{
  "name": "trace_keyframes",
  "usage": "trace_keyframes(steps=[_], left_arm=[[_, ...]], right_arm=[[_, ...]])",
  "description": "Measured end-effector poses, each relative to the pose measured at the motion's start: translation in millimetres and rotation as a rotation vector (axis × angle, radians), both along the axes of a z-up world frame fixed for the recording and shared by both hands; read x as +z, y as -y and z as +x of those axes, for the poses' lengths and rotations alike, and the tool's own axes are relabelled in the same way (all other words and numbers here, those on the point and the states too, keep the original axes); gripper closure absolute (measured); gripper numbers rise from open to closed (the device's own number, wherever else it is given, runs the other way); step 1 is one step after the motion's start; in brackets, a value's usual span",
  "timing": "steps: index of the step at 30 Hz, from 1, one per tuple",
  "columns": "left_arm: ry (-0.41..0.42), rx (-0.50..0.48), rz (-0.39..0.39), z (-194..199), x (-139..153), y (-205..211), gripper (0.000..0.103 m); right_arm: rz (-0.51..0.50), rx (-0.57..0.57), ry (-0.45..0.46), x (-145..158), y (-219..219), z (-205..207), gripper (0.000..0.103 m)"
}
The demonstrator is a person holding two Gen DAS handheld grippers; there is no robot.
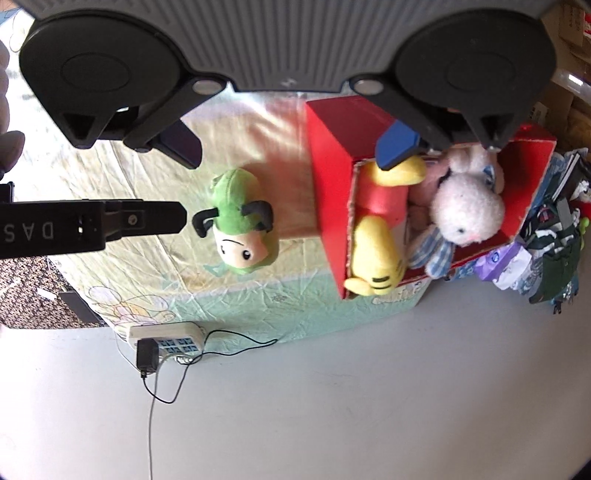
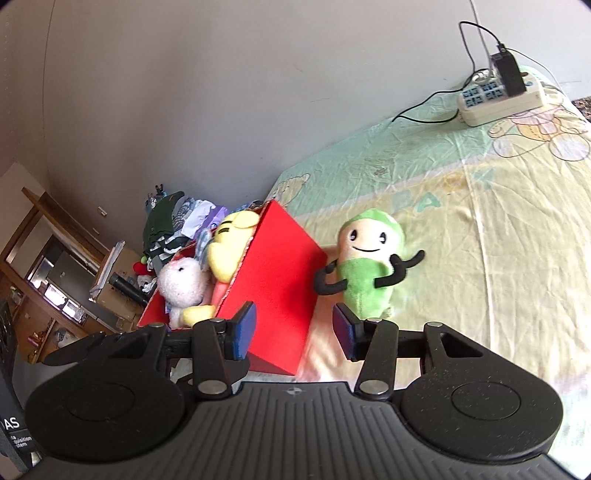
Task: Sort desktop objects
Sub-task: 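Move the right gripper onto the green bean-shaped doll on the bed, then close the right gripper around the green doll's body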
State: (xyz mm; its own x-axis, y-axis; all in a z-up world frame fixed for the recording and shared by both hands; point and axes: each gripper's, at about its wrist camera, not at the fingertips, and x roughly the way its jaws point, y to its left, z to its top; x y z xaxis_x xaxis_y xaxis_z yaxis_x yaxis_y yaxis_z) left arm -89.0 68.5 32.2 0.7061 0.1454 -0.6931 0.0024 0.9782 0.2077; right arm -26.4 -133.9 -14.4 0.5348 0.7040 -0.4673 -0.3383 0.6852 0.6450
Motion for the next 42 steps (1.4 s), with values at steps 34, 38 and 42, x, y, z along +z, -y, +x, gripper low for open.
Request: trace_keyframes(steps=[34, 38, 42], left_arm=[[-0.086, -0.08, -0.087, 155.7, -100.0, 9.2, 0.015], [-0.108, -0.033, -0.131, 163.9, -106.5, -4.9, 0.02], [-0.121, -0.02, -0.135, 168.7, -110.8, -6.4, 0.024]], right_arm=[[0.258, 0.015, -0.378, -124.6, 24.0, 141.9, 0.052], [0.263, 0.062, -0.372, -126.2, 11.9, 150.4, 0.051], [0.255, 0.094, -0.341, -123.7, 1.7, 156.7, 0.044]])
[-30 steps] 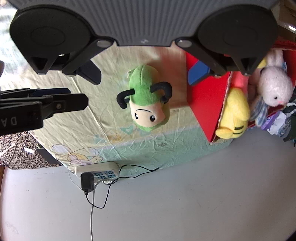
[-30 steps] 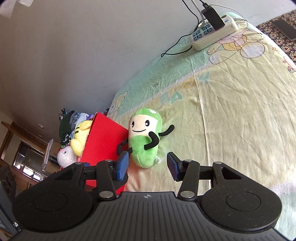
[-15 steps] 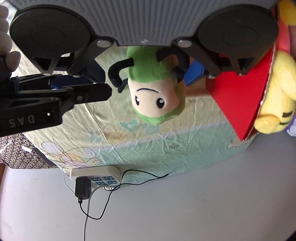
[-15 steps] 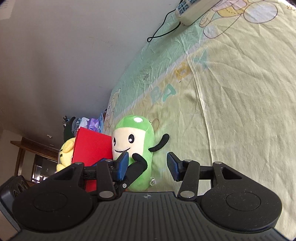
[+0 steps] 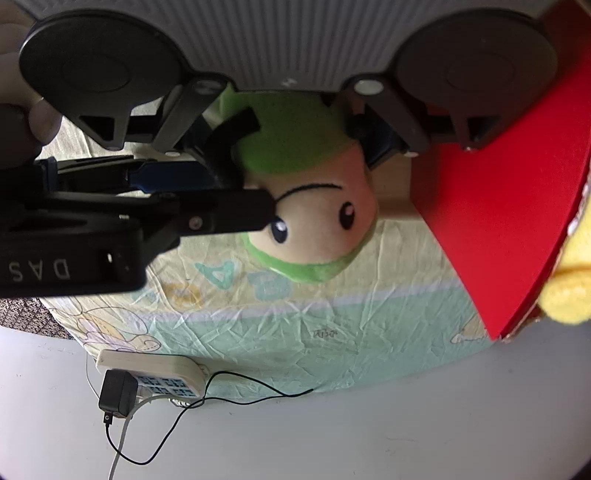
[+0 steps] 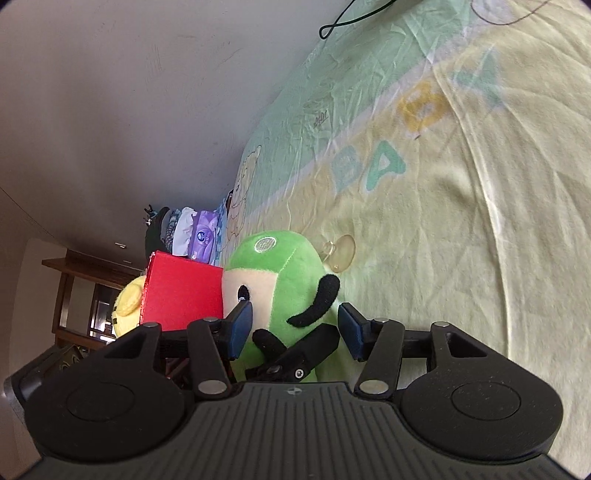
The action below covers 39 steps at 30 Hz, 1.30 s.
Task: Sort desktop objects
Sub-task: 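Close the right gripper around the green doll's body, then lift the green doll with the right gripper and carry it over the red box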
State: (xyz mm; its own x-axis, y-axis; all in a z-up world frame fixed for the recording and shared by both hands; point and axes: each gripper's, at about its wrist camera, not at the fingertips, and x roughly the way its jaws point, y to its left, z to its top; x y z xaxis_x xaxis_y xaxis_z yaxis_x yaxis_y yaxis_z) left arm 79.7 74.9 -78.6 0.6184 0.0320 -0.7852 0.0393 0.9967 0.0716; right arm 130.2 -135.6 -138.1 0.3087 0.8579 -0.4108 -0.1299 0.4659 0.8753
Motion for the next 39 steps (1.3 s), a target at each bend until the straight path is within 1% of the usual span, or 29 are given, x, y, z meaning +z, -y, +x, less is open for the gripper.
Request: trace_keyframes(steps=[3, 5, 7, 9, 11, 14, 18, 24, 29, 34, 39], left_arm=[[-0.013, 0.001, -0.006, 1.3, -3.1, -1.2, 0.025], [-0.029, 0.012, -0.024, 3.1, -4.0, -3.6, 0.025], [-0.037, 0.016, -0.031, 2.8, -3.8, -4.9, 0.026], [-0.035, 0.016, -0.027, 0.2, -2.3, -5.7, 0.027], [-0.041, 0.016, -0.043, -1.5, 0.1, -6.7, 0.027], [-0.04, 0.0, -0.044, -7.1, 4.4, -1.6, 0.028], [-0.027, -0.046, -0.04, -20.7, 14.0, 12.2, 0.028], [-0.039, -0.128, -0.035, -50.7, 20.9, 31.8, 0.028], [-0.038, -0.177, -0.029, -85.0, 33.5, 48.8, 0.028], [-0.028, -0.184, -0.03, -124.2, 48.6, 49.2, 0.029], [0.002, -0.148, -0.03, -165.0, 66.4, 26.2, 0.029]], right_arm=[[0.018, 0.008, 0.01, -0.7, -2.1, 5.4, 0.044], [0.025, 0.02, 0.019, -0.5, -4.4, 6.6, 0.044], [0.029, 0.056, 0.024, 0.3, -9.9, 7.0, 0.044], [0.017, 0.074, 0.038, 3.2, -13.2, 5.3, 0.046], [0.015, 0.08, 0.039, 5.3, -12.6, 4.2, 0.048], [0.012, 0.08, 0.038, 8.4, -8.2, -0.3, 0.048], [0.011, 0.058, 0.038, 17.7, 3.5, -14.2, 0.049], [-0.012, 0.029, 0.021, 28.7, 28.0, -48.1, 0.049], [-0.045, 0.034, 0.033, 38.7, 40.6, -82.0, 0.049], [-0.067, 0.077, 0.073, 51.9, 37.4, -117.1, 0.049], [-0.035, 0.159, 0.096, 63.4, 19.6, -139.0, 0.05]])
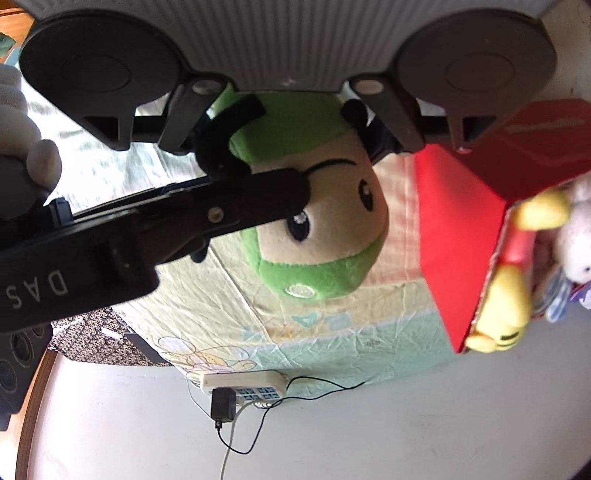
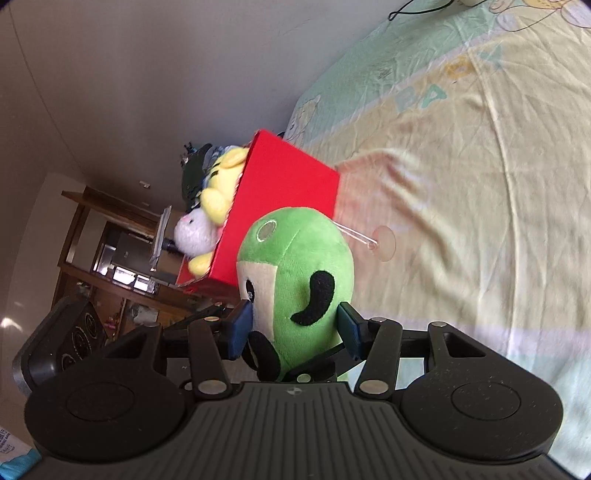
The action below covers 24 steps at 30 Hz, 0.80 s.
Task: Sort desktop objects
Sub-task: 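Lift the green doll with the right gripper and carry it over the red box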
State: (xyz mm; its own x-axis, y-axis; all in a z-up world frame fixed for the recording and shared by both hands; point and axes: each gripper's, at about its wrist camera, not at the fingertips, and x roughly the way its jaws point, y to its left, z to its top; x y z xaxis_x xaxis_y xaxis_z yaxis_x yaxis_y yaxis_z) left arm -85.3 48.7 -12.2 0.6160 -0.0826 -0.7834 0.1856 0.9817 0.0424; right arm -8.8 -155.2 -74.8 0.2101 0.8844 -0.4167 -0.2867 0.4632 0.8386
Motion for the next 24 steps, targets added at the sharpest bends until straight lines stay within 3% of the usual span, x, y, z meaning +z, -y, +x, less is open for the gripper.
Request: trace_keyframes(steps=[14, 19, 24], left_arm=[[0.149, 0.219, 0.017, -85.0, 65.4, -110.6, 0.027], [0.239, 0.223, 0.038, -90.8, 90.0, -156.8, 0.027], [0.335, 0.17, 0.054, -75.1, 113.5, -214.9, 0.026]], right_arm=[[0.118, 0.323, 0.117, 53.4, -120.8, -30.1, 0.05], [0.164, 0.356, 0.188, 76.6, -167.1, -27.6, 0.05], [0.203, 0.304, 0.277, 101.7, -214.0, -21.1, 0.05]])
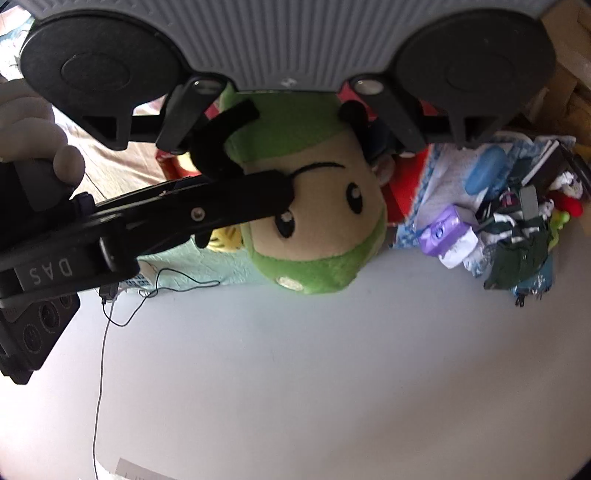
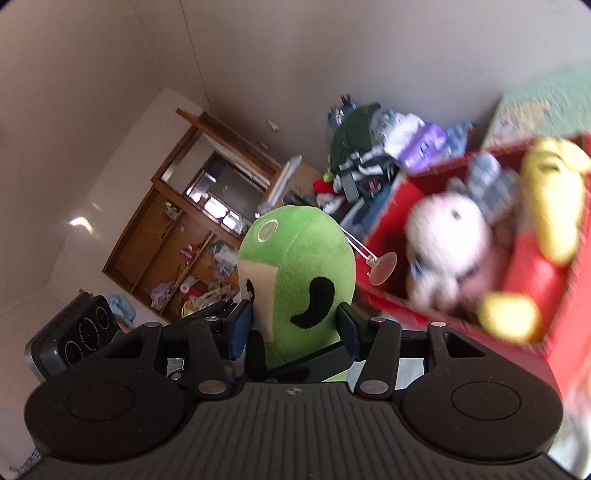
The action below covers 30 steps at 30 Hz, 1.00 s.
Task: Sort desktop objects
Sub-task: 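Lift the green doll with the right gripper and carry it over the red box, then lower the green doll into the red box beside the white bear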
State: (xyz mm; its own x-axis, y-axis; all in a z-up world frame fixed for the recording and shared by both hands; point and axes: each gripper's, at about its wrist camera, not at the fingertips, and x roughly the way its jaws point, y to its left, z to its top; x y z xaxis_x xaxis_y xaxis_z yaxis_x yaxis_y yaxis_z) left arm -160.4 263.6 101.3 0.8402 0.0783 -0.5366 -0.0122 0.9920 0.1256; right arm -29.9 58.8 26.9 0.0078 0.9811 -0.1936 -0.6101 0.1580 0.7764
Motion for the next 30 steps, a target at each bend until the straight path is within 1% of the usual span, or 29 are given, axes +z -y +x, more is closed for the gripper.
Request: trace_keyframes(steps=[3, 5, 10, 15, 17, 19, 22, 24, 28, 30], left_arm=[[0.048, -0.048, 0.021, 19.7, 6.9, -35.2, 0.025], [0.057, -0.08, 0.023, 34.8, 6.0, -59.5, 0.025], [0.014, -0.154, 0.034, 75.9, -9.6, -105.4, 0.025], [-0.066, -0.189, 0.065, 107.9, -39.7, -128.0, 0.025], [-0.087, -0.199, 0.075, 113.1, -50.2, -132.9, 0.025], [-0.105, -0.204, 0.062, 114.5, -55.5, -137.3, 0.028], [-0.123, -0.214, 0.028, 112.5, -56.7, -142.7, 0.028], [-0.137, -0.221, 0.012, 110.4, -59.1, -146.5, 0.028], [-0.17, -0.221, 0.027, 100.7, -67.6, -148.0, 0.026], [-0.162, -0.224, 0.031, 95.8, -70.7, -150.5, 0.026]], right_arm=[[0.035, -0.062, 0.062, 10.3, -25.8, 5.8, 0.049], [0.047, -0.115, 0.095, 12.5, -42.7, 10.8, 0.049], [0.032, -0.26, 0.113, -0.3, -80.1, 29.1, 0.05], [-0.049, -0.353, 0.107, -22.4, -108.1, 39.3, 0.051], [-0.079, -0.375, 0.094, -29.9, -115.4, 40.0, 0.051], [-0.107, -0.393, 0.091, -34.4, -120.9, 39.9, 0.051], [-0.171, -0.406, 0.148, -31.6, -128.4, 33.8, 0.051], [-0.208, -0.401, 0.163, -30.2, -131.8, 30.4, 0.051], [-0.28, -0.358, 0.112, -30.8, -140.0, 30.5, 0.05], [-0.31, -0.348, 0.09, -33.0, -143.6, 29.3, 0.05]])
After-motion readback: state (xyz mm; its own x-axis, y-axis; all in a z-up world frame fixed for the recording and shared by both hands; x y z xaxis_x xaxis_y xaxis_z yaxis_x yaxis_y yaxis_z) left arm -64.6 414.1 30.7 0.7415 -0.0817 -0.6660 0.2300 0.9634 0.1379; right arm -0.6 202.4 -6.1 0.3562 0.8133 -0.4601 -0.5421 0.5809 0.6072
